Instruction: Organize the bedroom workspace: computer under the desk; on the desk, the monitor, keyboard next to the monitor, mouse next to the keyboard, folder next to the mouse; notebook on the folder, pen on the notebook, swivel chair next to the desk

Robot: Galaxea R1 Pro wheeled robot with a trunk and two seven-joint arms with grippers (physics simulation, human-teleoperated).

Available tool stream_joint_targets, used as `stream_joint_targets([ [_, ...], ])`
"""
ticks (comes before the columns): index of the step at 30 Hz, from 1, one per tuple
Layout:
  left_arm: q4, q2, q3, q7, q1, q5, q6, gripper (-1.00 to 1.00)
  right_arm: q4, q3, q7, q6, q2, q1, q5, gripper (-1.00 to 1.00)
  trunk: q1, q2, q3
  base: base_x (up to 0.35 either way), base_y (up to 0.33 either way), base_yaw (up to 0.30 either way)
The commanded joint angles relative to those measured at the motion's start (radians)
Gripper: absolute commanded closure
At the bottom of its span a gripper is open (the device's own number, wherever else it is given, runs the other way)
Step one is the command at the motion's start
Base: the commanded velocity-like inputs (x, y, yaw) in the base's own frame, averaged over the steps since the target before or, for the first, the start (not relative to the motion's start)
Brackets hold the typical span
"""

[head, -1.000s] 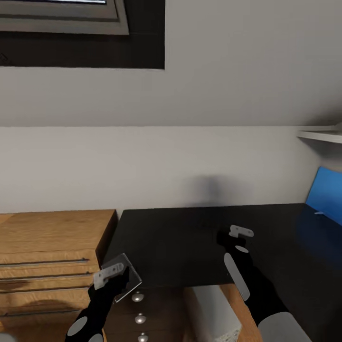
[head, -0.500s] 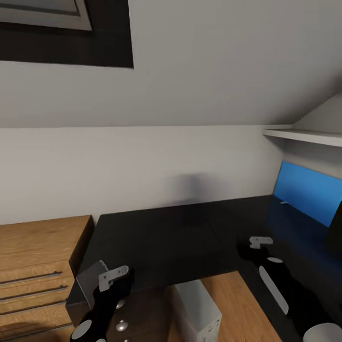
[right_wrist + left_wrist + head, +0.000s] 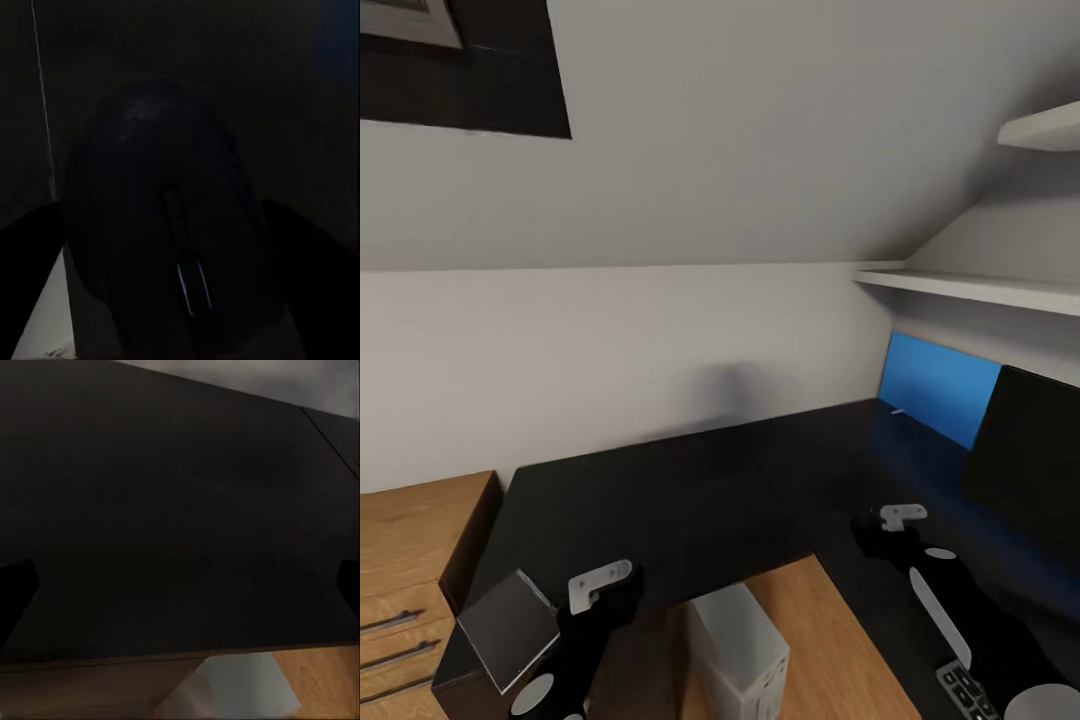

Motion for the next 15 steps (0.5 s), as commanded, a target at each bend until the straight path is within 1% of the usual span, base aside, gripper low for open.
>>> stream_joint_targets([
  [1,-0.002,0.001,-0.002,0.008,-0.001,0.004,0.003,-1.00,-0.001,0.002,0.001,0.004,-0.001,-0.001,-0.002,1.00,0.000,-0.001,-0.001,0.000,0.000,-0.298],
  [6,-0.002,0.001,-0.003,0.008,-0.001,0.004,0.003,-1.00,0.000,0.002,0.001,0.004,-0.001,-0.001,-0.002,1.00,0.000,-0.001,-0.001,0.000,0.000,-0.298],
  [8,-0.002,0.002,-0.003,0.008,-0.001,0.004,0.003,-1.00,0.002,0.002,0.001,0.003,-0.001,-0.001,-0.002,1.00,0.000,-0.001,-0.001,0.000,0.000,-0.230],
  [11,-0.002,0.002,-0.002,0.008,-0.001,0.004,0.003,-1.00,0.003,0.002,0.000,0.002,-0.001,-0.001,-0.002,1.00,0.000,-0.001,-0.001,0.000,0.000,-0.102],
  [15,-0.002,0.002,-0.005,0.007,-0.001,0.004,0.004,-1.00,0.005,0.003,-0.004,0.002,0.001,-0.001,-0.001,1.00,0.000,-0.001,-0.001,0.000,0.000,-0.009],
])
